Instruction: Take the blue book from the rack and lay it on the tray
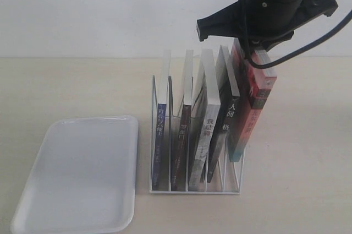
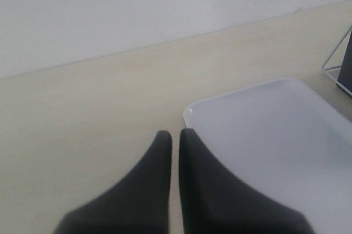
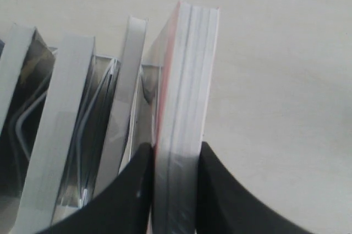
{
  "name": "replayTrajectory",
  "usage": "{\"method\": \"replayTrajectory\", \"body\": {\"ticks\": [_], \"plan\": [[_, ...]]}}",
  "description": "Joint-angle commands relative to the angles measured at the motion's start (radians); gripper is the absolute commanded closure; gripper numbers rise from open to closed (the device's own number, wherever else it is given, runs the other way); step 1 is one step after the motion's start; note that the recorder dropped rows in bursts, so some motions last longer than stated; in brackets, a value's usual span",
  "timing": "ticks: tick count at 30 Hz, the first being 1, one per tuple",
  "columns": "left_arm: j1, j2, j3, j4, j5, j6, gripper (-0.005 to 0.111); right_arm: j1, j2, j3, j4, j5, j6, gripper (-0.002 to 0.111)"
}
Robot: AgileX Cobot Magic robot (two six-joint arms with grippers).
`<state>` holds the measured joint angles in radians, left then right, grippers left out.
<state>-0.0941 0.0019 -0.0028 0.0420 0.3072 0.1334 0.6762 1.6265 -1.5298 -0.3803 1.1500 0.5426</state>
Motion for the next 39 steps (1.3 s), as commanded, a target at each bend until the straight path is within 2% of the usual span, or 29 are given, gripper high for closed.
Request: {"method": "replayTrajectory", "body": {"ticks": [1,18,39], "plan": [[-0.009,-0.002,0.003,-0.008,-0.014,-0.01,0.102,-0.008,-0.022,-0.05,-0.006,0.022,-0.03,0.108],[-0.009,-0.002,0.003,-0.008,-0.014,-0.01,0.102,-0.008,-0.022,-0.148,0.009,0.071,-0.074,0.108],[-0.009,-0.002,0.003,-0.008,-0.014,-0.01,0.102,-0.008,-0.01,-0.122,0.057,0.071,-0.067,0.108]]}}
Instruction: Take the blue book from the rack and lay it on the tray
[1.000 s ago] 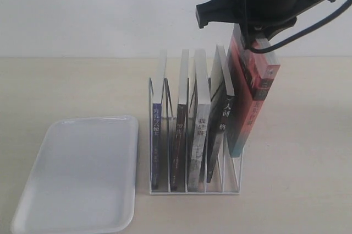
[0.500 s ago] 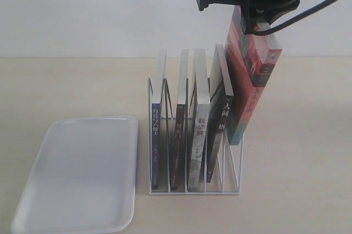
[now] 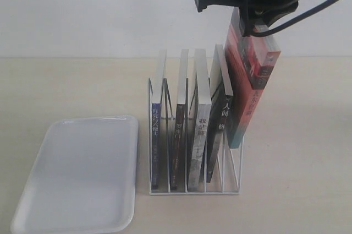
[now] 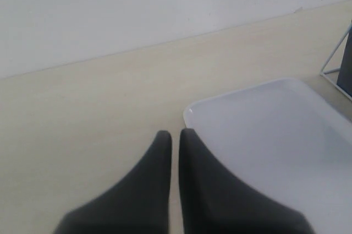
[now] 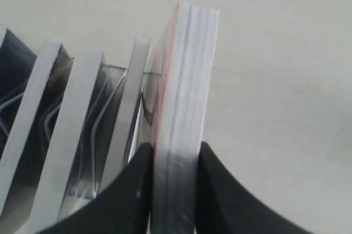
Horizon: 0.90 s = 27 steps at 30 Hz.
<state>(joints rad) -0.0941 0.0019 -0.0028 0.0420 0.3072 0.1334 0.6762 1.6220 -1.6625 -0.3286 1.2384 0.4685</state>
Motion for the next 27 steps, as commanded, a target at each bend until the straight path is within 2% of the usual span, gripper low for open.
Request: {"method": "replayTrajectory", "body": {"ticks": [1,8,27], "plan": [[-0.009,-0.002,0.003,-0.008,-0.014,-0.01,0.102,-0.008,-0.005,0.023,0.005,-0.017,0.013,0.108],[-0.009,-0.002,0.003,-0.008,-0.014,-0.01,0.102,-0.008,-0.005,0.113,0.005,-0.028,0.039,0.108],[-0.009,-0.002,0.003,-0.008,-0.014,-0.01,0.102,-0.008,-0.005,0.209,-0.017,-0.163,0.082,0.108]]}}
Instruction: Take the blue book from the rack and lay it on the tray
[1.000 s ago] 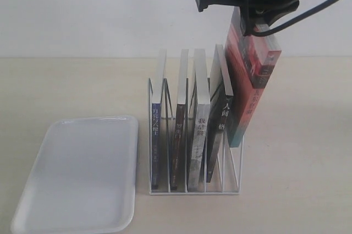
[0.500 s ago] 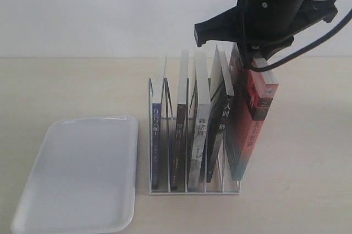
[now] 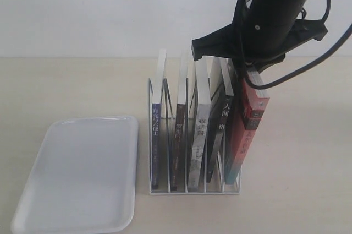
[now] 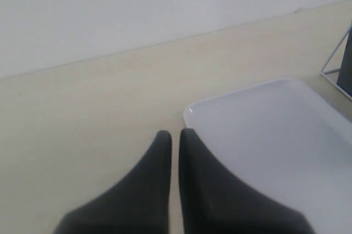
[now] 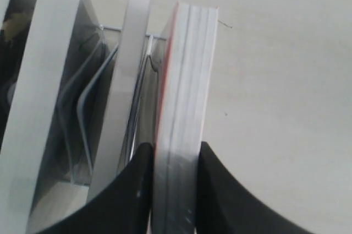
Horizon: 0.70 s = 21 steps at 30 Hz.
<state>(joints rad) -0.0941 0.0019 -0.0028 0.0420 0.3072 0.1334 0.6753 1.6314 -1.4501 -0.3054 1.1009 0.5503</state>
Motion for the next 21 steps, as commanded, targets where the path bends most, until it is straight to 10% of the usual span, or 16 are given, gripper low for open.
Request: {"method": "replayTrajectory", "body": {"ticks": [1,21], "plan": [[-0.009,-0.002,0.003,-0.008,-0.014,-0.01,0.102,-0.007,-0.015,-0.003,-0.04,-0.02,0.0,0.108],[-0.009,-0.002,0.003,-0.008,-0.014,-0.01,0.102,-0.007,-0.015,-0.003,-0.04,-0.025,0.016,0.081]]}}
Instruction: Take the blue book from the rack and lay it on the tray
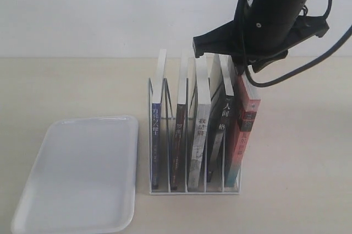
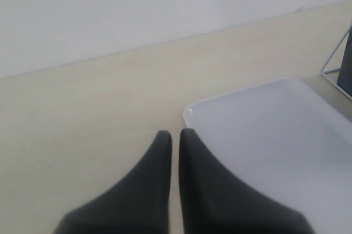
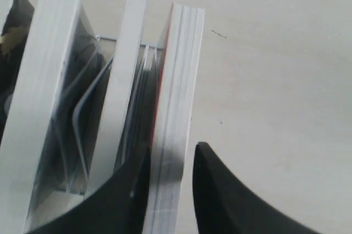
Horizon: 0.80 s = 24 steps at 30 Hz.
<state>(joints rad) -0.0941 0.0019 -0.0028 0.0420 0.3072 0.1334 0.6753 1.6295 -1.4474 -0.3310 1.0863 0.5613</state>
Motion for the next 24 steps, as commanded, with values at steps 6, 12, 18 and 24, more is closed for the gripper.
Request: {"method": "replayTrajectory", "body": {"ticks": [6,12,18,24], "plan": [[-0.009,-0.002,0.003,-0.008,-0.014,-0.01,0.102,-0.007,-0.015,-0.056,-0.019,0.052,-0.022,0.081],[-0.009,-0.002,0.003,-0.008,-0.014,-0.01,0.102,-0.007,-0.015,-0.151,0.029,0.089,-0.04,0.081],[-0.009,-0.002,0.003,-0.008,-0.014,-0.01,0.102,-0.003,0.02,-0.149,0.14,0.062,-0.099,0.081],[-0.009,-0.002,0.003,-0.008,-0.014,-0.01,0.102,0.002,0.067,-0.147,0.127,0.062,-0.094,0.081]]}}
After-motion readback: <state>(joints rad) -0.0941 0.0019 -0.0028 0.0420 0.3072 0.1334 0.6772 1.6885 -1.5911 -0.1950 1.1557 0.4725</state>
